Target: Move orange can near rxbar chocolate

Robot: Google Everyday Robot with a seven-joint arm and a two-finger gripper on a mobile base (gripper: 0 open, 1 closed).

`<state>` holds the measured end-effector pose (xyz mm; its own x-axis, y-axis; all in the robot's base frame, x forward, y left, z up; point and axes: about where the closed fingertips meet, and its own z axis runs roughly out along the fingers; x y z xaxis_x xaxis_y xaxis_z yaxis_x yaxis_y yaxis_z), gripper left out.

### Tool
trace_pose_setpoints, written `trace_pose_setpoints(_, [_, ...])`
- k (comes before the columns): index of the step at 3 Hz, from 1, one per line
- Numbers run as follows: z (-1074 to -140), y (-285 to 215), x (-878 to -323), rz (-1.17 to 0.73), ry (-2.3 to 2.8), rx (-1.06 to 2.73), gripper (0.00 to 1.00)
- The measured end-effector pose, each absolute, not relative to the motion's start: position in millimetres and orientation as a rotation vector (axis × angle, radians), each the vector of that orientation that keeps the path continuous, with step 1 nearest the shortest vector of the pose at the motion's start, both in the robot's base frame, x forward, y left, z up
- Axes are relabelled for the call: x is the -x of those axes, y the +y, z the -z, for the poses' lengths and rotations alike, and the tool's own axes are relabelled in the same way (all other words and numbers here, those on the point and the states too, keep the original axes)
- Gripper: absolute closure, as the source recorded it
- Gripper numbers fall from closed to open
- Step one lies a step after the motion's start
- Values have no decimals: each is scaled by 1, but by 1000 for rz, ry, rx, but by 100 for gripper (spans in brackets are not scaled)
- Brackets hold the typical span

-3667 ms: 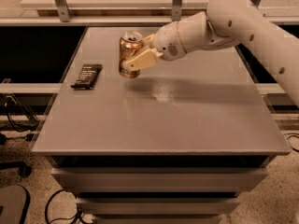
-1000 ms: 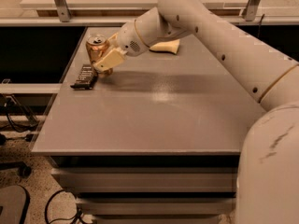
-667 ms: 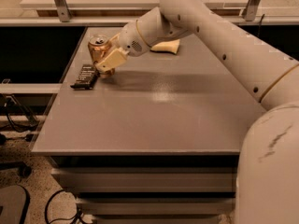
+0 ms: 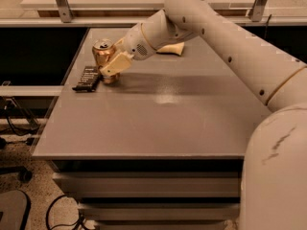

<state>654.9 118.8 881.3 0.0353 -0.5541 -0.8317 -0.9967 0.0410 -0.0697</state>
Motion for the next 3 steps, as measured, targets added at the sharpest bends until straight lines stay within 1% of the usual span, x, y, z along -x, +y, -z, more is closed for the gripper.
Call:
trace_pose_setpoints(1, [-876, 119, -654, -802, 1618, 1603, 84])
trace_pose_setpoints(3, [-872, 119, -655, -831, 1632, 1597, 36])
